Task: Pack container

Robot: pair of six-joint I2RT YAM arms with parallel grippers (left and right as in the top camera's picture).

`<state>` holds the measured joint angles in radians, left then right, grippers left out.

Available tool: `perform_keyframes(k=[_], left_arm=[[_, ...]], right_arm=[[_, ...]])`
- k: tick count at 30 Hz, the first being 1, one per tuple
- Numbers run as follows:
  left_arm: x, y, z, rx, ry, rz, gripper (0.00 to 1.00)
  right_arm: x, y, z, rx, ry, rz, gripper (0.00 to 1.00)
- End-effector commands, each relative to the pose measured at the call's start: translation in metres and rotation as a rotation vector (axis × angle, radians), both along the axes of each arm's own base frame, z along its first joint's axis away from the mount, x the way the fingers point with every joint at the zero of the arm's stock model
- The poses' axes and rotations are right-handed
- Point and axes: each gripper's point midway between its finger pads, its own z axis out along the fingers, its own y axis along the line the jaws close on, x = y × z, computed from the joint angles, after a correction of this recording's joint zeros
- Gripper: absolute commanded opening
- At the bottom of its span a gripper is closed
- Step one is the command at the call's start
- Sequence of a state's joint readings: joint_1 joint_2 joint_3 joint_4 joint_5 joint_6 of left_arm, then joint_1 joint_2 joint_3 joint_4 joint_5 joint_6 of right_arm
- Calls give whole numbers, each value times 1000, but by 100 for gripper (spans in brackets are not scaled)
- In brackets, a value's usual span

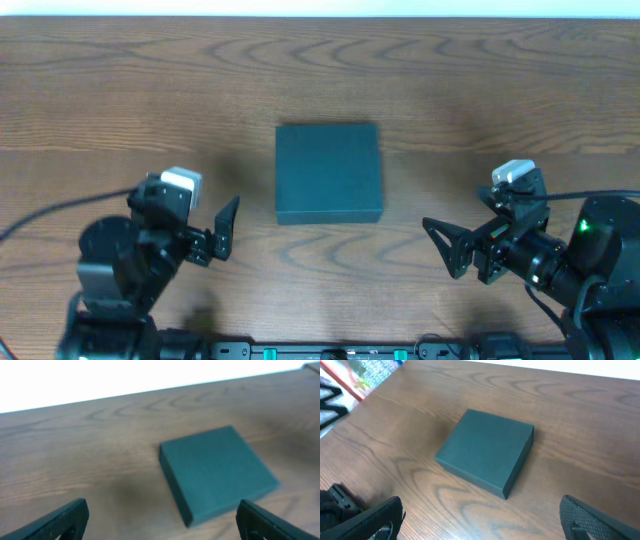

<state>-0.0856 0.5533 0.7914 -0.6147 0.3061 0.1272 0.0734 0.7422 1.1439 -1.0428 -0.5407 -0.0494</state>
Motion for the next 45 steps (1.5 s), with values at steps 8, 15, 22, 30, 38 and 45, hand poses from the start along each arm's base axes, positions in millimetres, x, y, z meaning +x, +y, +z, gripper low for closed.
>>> perform_keyframes(k=[8,15,22,30,38,45], left_arm=[[0,24,-102,-44,-48,132,95],[3,28,-145,-45,-73,150,95],[5,33,-146,-36,-128,178,95],[6,59,-129,8,-219,317,95],[5,77,-130,44,-216,415,95],[5,77,-130,44,-216,416,95]], right_arm=[[0,0,0,-11,-6,3,99],[0,0,0,-11,-6,3,99],[0,0,0,-11,-6,3,99],[0,0,0,-11,-6,3,99],[0,0,0,-11,-6,3,99],[0,0,0,-11,-6,3,99]])
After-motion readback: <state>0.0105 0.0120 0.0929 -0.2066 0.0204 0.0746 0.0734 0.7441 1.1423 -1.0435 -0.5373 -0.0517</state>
